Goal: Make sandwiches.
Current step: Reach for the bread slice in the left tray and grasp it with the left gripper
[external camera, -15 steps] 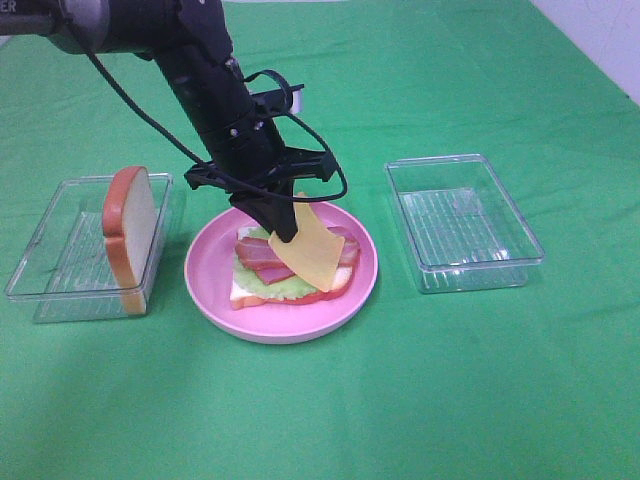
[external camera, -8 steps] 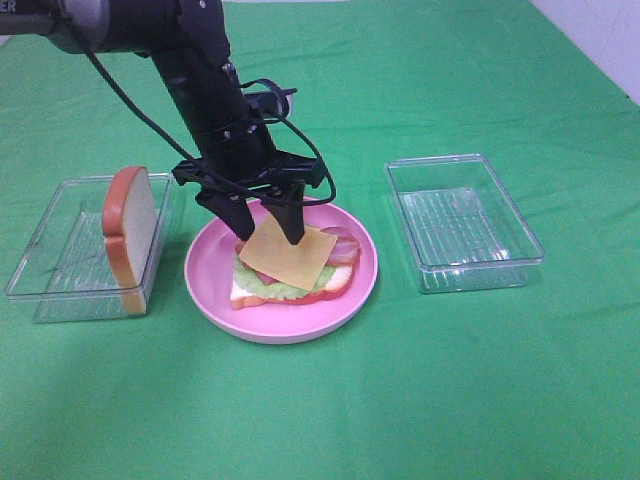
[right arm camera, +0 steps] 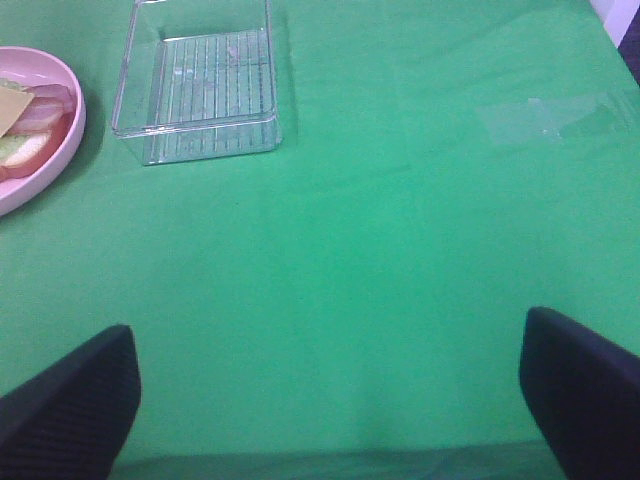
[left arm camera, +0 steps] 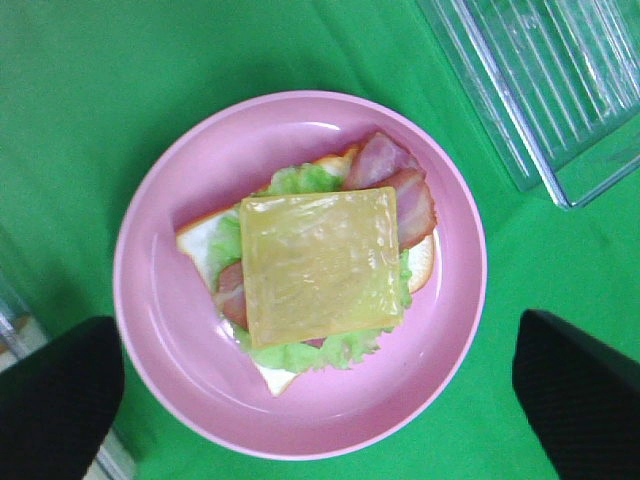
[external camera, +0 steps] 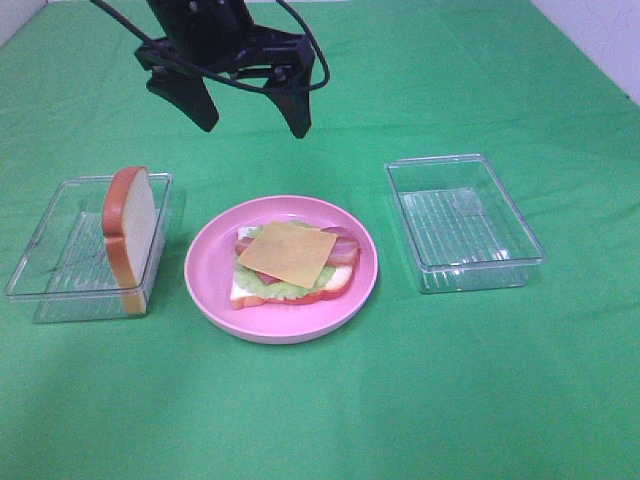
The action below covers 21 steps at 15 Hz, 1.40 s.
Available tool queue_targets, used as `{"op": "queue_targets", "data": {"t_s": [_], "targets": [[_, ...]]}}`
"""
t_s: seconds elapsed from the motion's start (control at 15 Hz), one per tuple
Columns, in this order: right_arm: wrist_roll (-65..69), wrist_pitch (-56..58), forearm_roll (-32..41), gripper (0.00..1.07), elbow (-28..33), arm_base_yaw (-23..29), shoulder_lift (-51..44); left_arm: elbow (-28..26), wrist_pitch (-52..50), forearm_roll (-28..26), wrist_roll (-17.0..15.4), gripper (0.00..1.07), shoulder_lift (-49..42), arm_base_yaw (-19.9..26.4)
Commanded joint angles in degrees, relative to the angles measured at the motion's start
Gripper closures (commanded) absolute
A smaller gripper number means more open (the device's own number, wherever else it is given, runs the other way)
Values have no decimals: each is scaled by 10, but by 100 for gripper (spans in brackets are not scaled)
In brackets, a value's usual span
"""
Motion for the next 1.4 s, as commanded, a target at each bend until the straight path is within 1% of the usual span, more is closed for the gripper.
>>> {"op": "queue_targets", "data": {"t_s": [0.07,0.13,0.2,0.27,0.4,0.47,0.53,0.67,1.07,1.13,1.2,1.27,1.33,1.4], "targets": [[-6,-7,1,9,1,-3,-18,-1,65,39,-38,5,-40,-1],[-6,-7,1,9,1,-3,-18,5,65,50,-49,5,-48,2],[-6,-7,1,9,1,-3,-18,21,65,65,-67,5,-64,10],[-6,-7,1,9,1,-3,-18,49,65,72,-77,5,-77,25],[-6,-7,1,9,1,-3,-18,105,65,69,-83,5,-93,62],[-6,-7,1,9,1,-3,-18,124,65,67,-84,5,-93,75],[-6,-7,1,9,1,-3,-18,154,65,71,-84,5,-91,91],[-6,-7,1,9,1,-3,-18,166,65,78,-84,5,-85,91],[-6,-7,1,9,1,-3,-18,168,66,81,-81,5,-44,91],[-6,-7,1,9,1,-3,-18,175,66,81,-80,5,-37,91],[-6,-7,1,9,1,-3,-18,185,66,81,-79,5,-34,91],[-6,-7,1,9,1,-3,-18,221,66,83,-79,5,-32,91],[-6,-7,1,9,1,-3,-18,233,66,87,-79,5,-31,91],[-6,-7,1,9,1,-3,-18,246,26,104,-89,6,-23,91]]}}
